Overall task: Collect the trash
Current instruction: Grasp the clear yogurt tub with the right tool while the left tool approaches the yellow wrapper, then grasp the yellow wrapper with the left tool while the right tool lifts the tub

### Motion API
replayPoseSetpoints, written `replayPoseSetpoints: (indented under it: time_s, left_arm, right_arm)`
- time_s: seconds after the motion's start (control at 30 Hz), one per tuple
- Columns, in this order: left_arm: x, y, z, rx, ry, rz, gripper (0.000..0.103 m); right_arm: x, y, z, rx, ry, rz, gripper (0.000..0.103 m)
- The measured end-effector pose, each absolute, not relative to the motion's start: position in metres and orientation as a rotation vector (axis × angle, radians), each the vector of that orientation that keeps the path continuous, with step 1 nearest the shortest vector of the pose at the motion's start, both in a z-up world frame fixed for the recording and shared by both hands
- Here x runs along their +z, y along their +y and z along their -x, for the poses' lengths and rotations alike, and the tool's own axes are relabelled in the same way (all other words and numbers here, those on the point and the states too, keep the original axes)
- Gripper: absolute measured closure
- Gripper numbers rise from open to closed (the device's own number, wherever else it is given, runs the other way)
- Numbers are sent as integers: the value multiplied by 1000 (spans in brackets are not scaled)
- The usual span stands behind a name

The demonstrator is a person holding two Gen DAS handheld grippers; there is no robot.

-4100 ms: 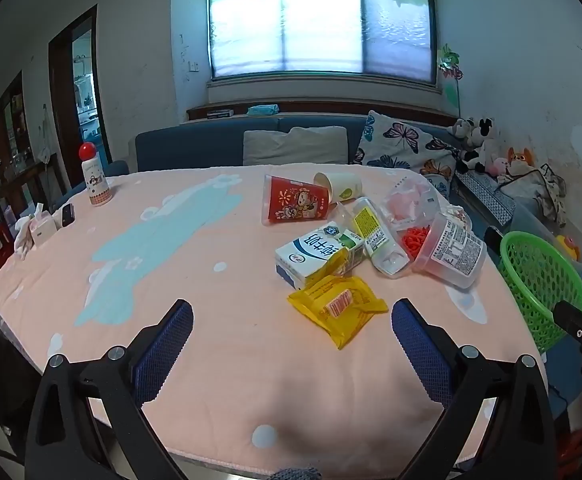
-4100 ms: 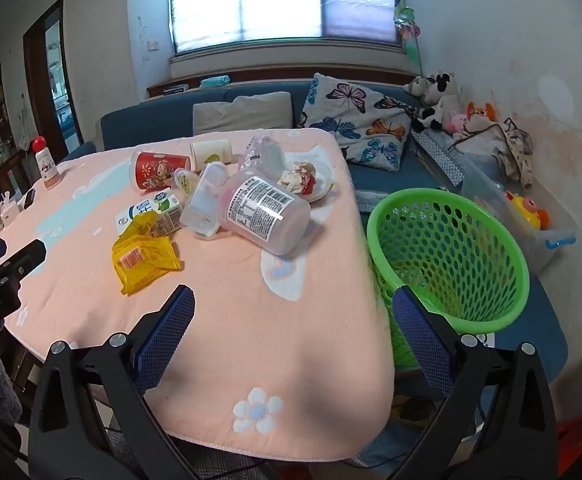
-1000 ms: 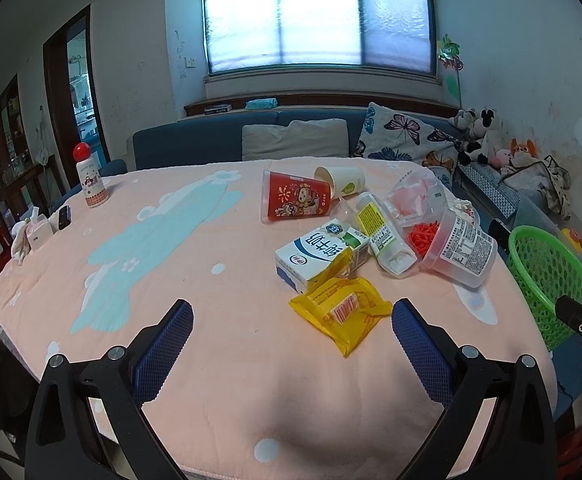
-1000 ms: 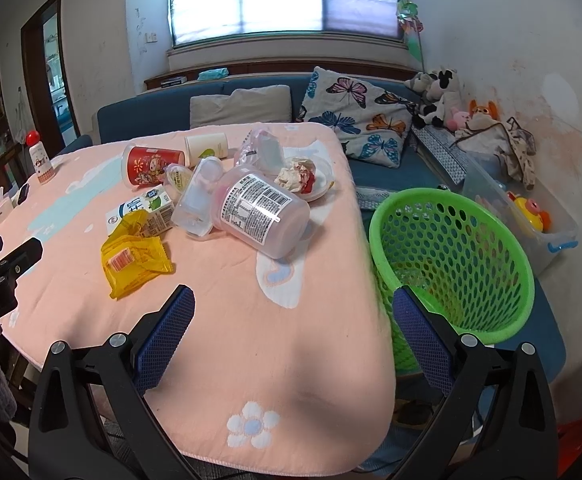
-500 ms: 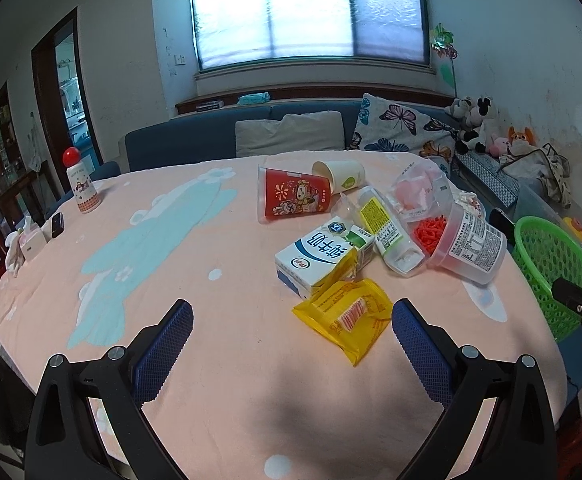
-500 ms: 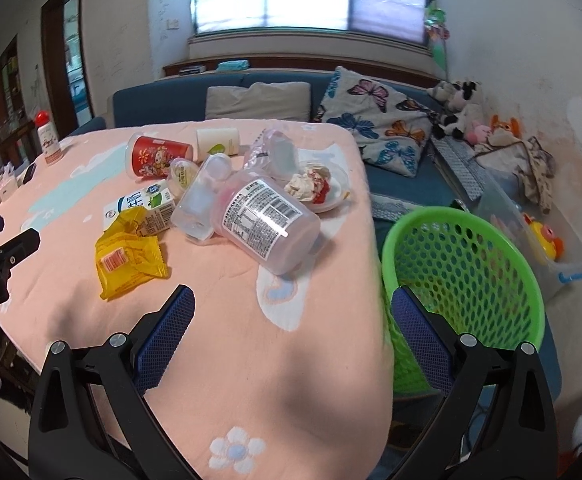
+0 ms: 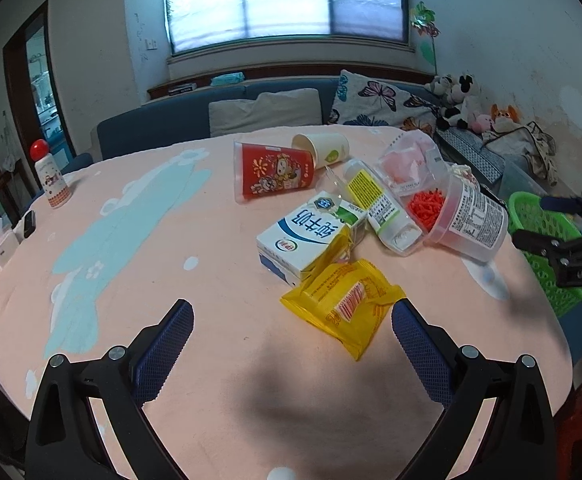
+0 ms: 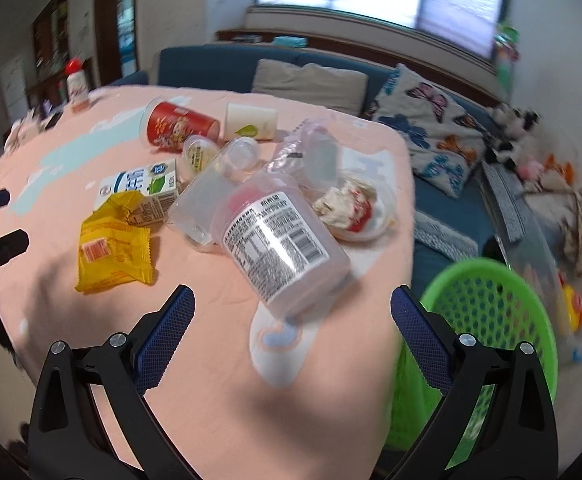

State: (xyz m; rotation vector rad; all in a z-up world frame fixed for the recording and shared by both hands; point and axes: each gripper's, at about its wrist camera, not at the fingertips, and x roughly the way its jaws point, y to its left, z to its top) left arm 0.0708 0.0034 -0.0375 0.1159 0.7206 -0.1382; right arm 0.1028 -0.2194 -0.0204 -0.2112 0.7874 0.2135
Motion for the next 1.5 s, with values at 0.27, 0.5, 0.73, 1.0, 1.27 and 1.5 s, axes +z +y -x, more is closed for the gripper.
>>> replayPoseSetpoints:
  time_s: [0.27,0.5,0.73,1.0,1.27,1.5]
  left_arm:
    - [-55,0,-94,-221,788,-118,7]
    - [-69,-2,-119,-260,840,-106,7]
    - [-80,-2,-138,-304,879,-71,7]
    - [-91,-8,-149,-340,905,-57,8]
    - [-98,-10,-153,-371,927,-41,17]
    - [-103,-15,-154,-396,939,-36,28]
  right_arm:
    - [-32,-209,-135,322,804,331,6]
    - [-48,-201,-161,382,847,414,9]
    - [-62,-197,-181,417,888,488,11]
    - [-74,-198,-187,440,940,506,19]
    - [-65,-209,-167,444,957,467,20]
    - [-56,-221,-143,434,971,422,20]
